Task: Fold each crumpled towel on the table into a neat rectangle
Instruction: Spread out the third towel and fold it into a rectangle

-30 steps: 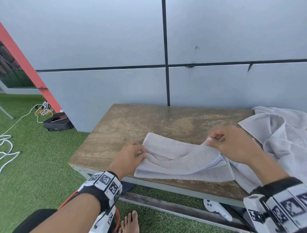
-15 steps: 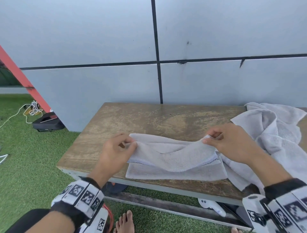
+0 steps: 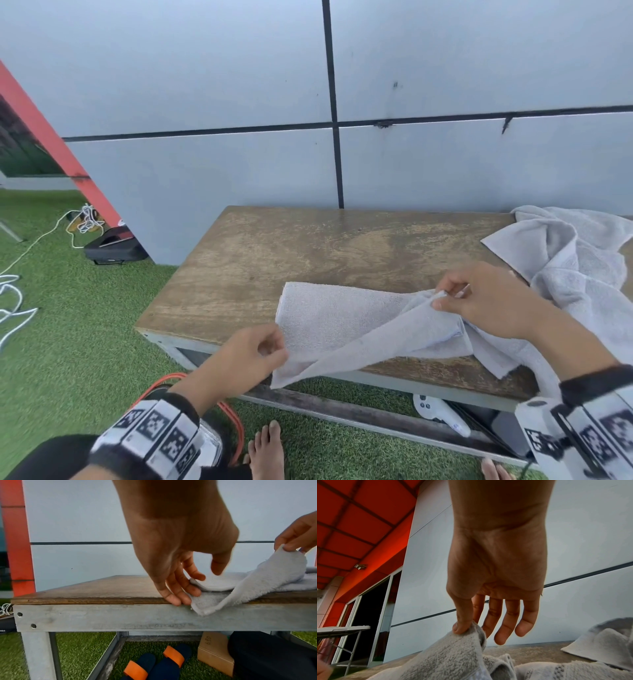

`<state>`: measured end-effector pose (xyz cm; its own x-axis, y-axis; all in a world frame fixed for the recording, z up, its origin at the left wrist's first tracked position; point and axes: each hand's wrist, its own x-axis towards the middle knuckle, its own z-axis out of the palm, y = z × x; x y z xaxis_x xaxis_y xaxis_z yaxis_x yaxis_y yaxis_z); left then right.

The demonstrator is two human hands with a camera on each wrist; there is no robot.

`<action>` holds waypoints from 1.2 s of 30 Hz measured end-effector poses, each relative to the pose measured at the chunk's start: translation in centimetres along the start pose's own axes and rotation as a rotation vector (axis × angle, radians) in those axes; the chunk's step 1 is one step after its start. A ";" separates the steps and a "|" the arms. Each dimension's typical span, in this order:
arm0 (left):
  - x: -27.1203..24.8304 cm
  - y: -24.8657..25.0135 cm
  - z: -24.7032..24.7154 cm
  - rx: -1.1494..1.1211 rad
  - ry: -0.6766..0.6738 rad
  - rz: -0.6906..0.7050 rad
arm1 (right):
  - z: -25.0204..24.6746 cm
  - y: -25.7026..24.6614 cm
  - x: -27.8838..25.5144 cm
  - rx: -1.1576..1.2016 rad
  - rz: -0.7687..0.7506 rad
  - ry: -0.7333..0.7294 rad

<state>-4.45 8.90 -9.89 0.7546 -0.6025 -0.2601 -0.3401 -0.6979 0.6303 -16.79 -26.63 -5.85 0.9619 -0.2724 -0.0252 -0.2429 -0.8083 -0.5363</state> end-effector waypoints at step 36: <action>-1.3 4.7 -6.6 -0.335 0.281 0.155 | -3.4 -1.4 -0.7 0.418 0.079 0.525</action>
<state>-3.35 8.97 -1.76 0.8479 -0.5290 0.0347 -0.2952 -0.4167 0.8598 -17.56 -27.09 -2.17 0.7290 -0.6251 0.2789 -0.1395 -0.5346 -0.8335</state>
